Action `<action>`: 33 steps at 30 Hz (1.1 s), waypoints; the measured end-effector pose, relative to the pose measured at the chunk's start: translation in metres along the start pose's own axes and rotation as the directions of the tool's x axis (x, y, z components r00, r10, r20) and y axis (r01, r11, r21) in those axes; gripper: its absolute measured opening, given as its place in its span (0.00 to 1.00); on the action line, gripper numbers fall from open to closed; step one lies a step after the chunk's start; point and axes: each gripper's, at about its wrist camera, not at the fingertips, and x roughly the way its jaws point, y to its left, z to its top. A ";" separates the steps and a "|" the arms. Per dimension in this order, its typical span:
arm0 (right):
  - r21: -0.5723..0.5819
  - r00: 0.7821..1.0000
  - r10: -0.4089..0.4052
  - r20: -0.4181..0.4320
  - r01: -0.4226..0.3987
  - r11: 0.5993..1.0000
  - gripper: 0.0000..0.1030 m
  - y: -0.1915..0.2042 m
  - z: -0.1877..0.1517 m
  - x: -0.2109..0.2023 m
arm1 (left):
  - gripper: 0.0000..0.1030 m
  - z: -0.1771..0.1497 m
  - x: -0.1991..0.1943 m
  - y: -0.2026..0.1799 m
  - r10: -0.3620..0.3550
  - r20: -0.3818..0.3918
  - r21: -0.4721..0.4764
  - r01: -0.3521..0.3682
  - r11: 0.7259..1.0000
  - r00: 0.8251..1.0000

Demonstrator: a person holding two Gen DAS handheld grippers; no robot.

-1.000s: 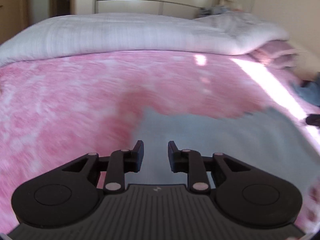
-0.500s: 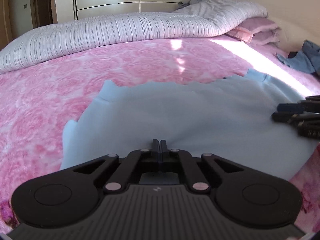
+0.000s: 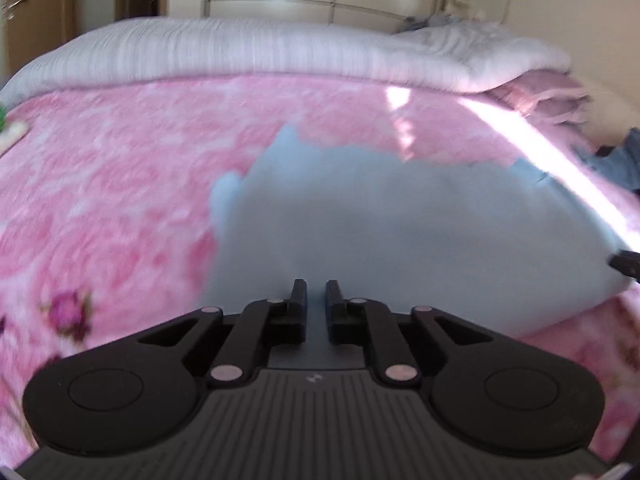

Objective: Fold clothes

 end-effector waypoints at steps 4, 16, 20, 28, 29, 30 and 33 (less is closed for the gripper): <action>0.108 0.993 -0.112 -0.033 0.115 0.987 0.23 -0.033 -0.008 0.006 | 0.03 0.004 -0.006 0.013 0.031 -0.007 -0.024 -0.031 0.999 1.000; 0.143 0.992 -0.109 -0.070 0.118 0.983 0.24 -0.013 -0.010 -0.011 | 0.07 -0.007 -0.009 -0.010 0.126 -0.029 0.035 -0.125 0.992 0.992; 0.154 0.987 -0.133 -0.085 0.145 0.977 0.24 -0.007 -0.006 -0.009 | 0.07 -0.003 -0.006 -0.018 0.172 -0.051 0.058 -0.169 0.984 0.984; 0.155 0.987 -0.133 -0.087 0.145 0.977 0.25 -0.012 -0.006 -0.008 | 0.07 0.001 -0.005 -0.021 0.187 -0.069 0.066 -0.183 0.981 0.980; 0.152 0.986 -0.132 -0.103 0.146 0.978 0.25 -0.013 -0.003 -0.008 | 0.07 0.005 -0.008 -0.020 0.178 -0.078 0.064 -0.173 0.983 0.981; 0.150 0.985 -0.126 -0.122 0.143 0.978 0.25 -0.016 0.002 -0.008 | 0.07 0.009 -0.010 -0.019 0.160 -0.082 0.060 -0.155 0.986 0.984; 0.162 0.991 -0.073 -0.109 0.090 0.983 0.25 -0.025 0.028 -0.006 | 0.07 0.030 -0.012 -0.015 0.107 -0.071 0.063 -0.103 0.993 0.992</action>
